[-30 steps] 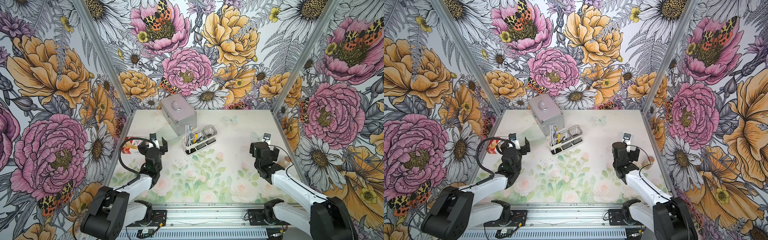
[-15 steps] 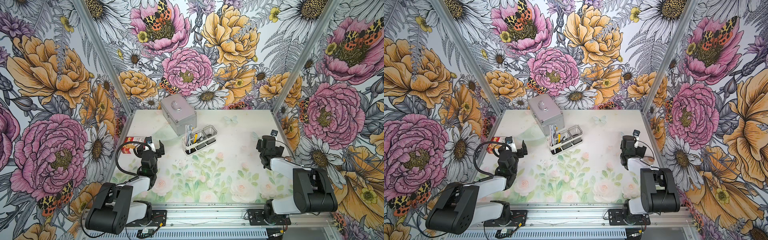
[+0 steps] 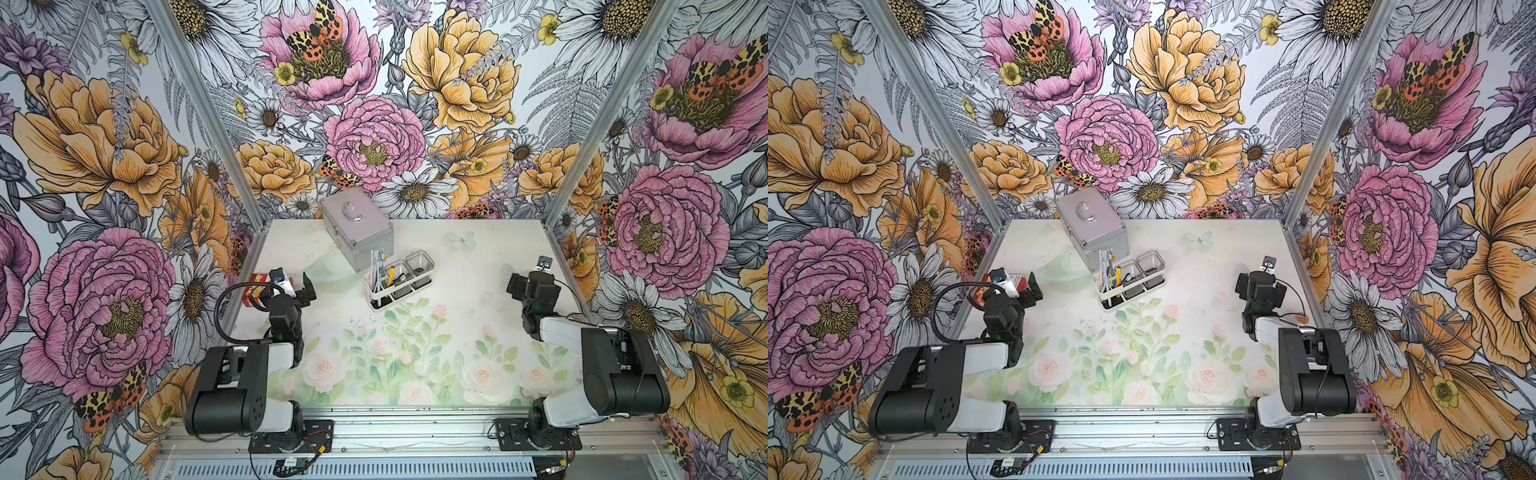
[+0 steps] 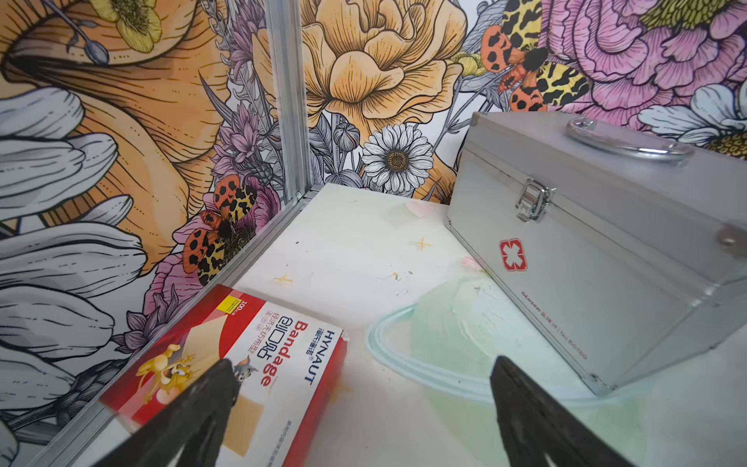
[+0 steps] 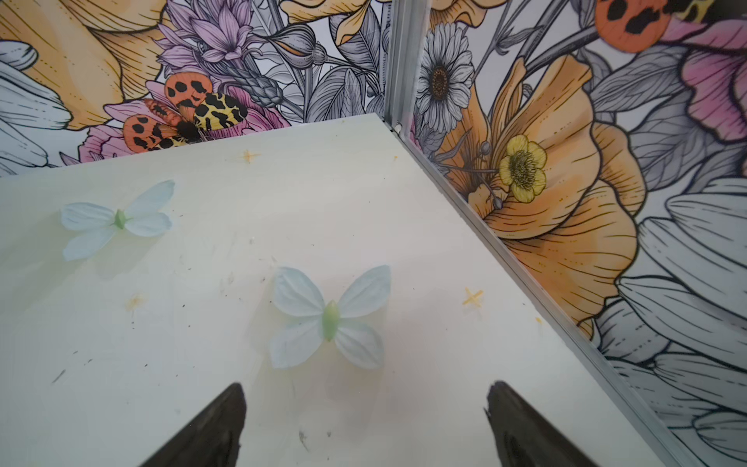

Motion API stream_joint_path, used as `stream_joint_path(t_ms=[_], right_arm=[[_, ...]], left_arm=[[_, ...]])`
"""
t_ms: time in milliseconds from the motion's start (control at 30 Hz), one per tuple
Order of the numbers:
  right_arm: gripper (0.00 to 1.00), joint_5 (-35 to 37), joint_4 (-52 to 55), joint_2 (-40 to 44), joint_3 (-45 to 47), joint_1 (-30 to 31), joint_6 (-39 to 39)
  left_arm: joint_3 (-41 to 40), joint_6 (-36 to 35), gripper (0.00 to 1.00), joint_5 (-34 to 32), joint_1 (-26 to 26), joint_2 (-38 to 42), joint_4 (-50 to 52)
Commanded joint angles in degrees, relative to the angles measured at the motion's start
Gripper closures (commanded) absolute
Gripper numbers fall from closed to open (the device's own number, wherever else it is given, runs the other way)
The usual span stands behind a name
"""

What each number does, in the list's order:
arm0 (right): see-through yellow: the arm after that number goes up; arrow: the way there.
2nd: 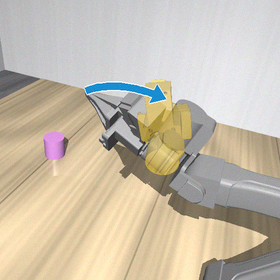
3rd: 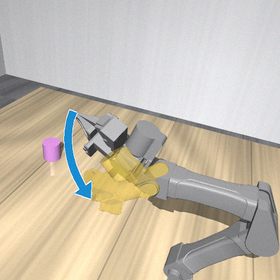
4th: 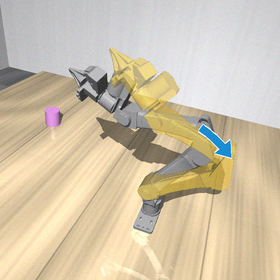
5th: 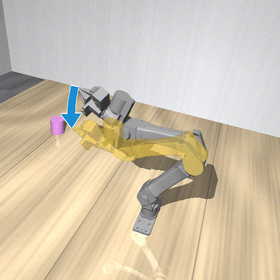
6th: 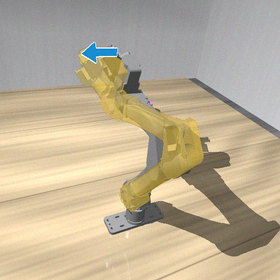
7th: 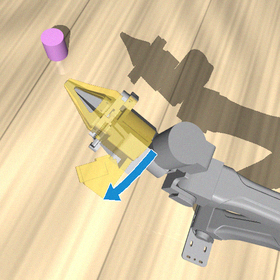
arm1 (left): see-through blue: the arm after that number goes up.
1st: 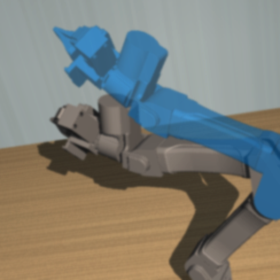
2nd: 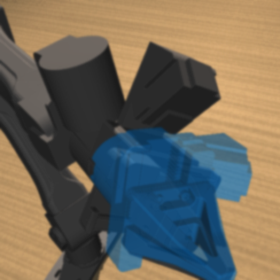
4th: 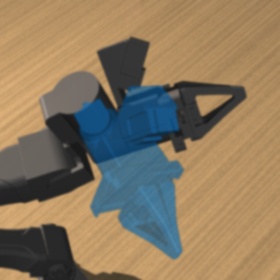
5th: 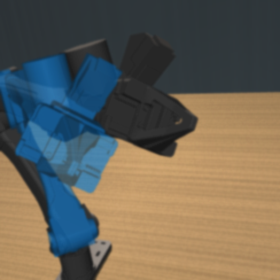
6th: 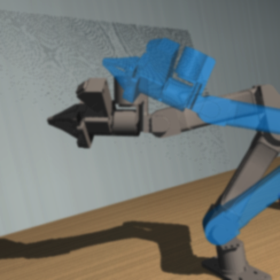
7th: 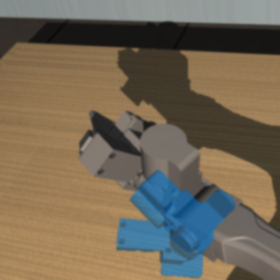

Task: Place the toothbrush into the toothbrush holder
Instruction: Reset both arms

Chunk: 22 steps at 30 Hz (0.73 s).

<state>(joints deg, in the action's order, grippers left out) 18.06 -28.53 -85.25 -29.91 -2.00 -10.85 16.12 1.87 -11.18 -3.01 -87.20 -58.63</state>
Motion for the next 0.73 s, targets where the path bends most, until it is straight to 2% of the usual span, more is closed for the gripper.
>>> stream_joint_path(t_ms=[0,33,100,167,233,267,300,467,500,700], right_arm=[[0.05,-2.88,-9.32,-0.77,1.88,2.35,4.65],[0.04,-3.38,-9.79,-0.49,2.41,3.24,5.63],[0.0,-4.01,-11.39,-0.44,3.26,3.2,5.79],[0.0,-6.75,-15.07,-0.64,5.4,2.61,5.88],[0.0,-9.33,-23.2,-3.18,8.07,2.9,7.9],[0.0,-9.25,-19.6,-1.77,7.76,2.97,7.36],[0.0,-8.87,-23.0,-2.67,8.41,2.96,7.67],[0.0,-6.68,-22.01,-2.53,8.14,3.07,6.92],[0.0,-6.72,-21.36,-2.38,8.02,3.1,6.7],[0.0,-6.87,-21.22,-2.37,7.94,2.88,6.62]], left_arm=[[1.0,0.53,0.01,5.03,0.64,0.47,0.26],[3.03,0.43,0.01,1.76,1.67,0.59,3.8],[4.8,-1.65,0.02,-2.36,4.39,-1.19,3.97],[4.23,-4.25,0.01,-2.15,6.2,-0.98,3.37],[4.16,-4.15,0.01,-2.24,6.06,-1.22,2.67],[4.39,-3.95,0.01,-1.9,5.86,-1.07,3.28],[4.38,-3.9,0.01,-1.84,5.76,-1.13,3.09],[5.28,-3.5,0.01,-1.21,5.06,-1.18,5.03],[5.51,-3.13,0.01,0.8,4.78,-1.22,5.34],[5.21,-3.23,0.01,0.1,4.98,-1.15,4.72]])
